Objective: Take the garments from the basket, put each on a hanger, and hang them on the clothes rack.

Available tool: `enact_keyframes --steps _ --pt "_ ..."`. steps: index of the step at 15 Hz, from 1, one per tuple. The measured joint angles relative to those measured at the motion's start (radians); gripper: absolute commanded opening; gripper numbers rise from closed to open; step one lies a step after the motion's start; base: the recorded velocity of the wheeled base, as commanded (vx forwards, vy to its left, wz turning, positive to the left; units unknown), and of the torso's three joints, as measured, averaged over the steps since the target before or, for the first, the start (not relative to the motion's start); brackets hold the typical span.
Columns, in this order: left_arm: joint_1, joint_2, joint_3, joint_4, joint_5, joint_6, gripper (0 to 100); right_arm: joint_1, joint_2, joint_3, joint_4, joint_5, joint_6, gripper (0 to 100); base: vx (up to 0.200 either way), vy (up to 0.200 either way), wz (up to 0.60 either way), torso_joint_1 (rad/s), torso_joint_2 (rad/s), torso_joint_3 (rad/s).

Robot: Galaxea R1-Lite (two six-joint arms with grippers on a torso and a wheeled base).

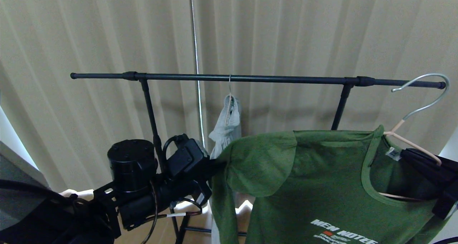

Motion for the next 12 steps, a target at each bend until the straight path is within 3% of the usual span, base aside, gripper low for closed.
enact_keyframes --steps 6,8,9,12 --pt "0.144 -0.008 0.120 -0.140 0.000 0.068 0 -0.052 0.001 -0.004 0.000 0.000 -0.001 0 0.000 0.000 0.00 0.000 0.00 0.000" --pt "0.176 -0.028 0.156 -0.147 0.000 0.071 0 -0.060 0.002 -0.004 0.000 0.001 -0.001 0 0.000 0.000 0.00 0.000 0.00 0.000" --pt "0.179 -0.037 0.166 -0.146 0.000 0.071 100 -0.061 0.002 -0.004 0.000 0.001 -0.001 0 0.000 0.000 0.00 0.000 0.00 0.000" --pt "0.177 -0.053 0.188 -0.149 0.000 0.071 100 -0.063 0.002 -0.003 0.000 -0.001 -0.001 0 0.000 0.000 0.00 0.000 0.00 0.000"
